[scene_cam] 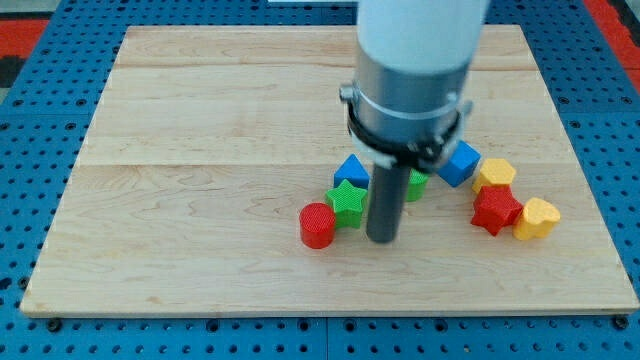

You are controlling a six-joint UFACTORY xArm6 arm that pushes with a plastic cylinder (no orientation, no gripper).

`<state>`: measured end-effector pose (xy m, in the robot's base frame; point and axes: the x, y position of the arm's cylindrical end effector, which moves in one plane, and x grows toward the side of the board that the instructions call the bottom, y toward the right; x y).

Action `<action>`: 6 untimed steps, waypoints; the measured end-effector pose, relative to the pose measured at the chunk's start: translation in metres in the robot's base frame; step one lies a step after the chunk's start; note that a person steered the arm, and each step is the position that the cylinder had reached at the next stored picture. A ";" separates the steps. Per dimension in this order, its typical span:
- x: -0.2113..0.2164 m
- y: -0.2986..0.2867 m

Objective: Move the yellow heart and red star towards the right of the green circle

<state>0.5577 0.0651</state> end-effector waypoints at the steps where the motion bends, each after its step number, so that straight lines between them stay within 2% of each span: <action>1: 0.045 0.103; 2: 0.009 0.174; 3: -0.019 0.194; 4: -0.038 0.129; 5: -0.040 0.089; 6: 0.023 0.136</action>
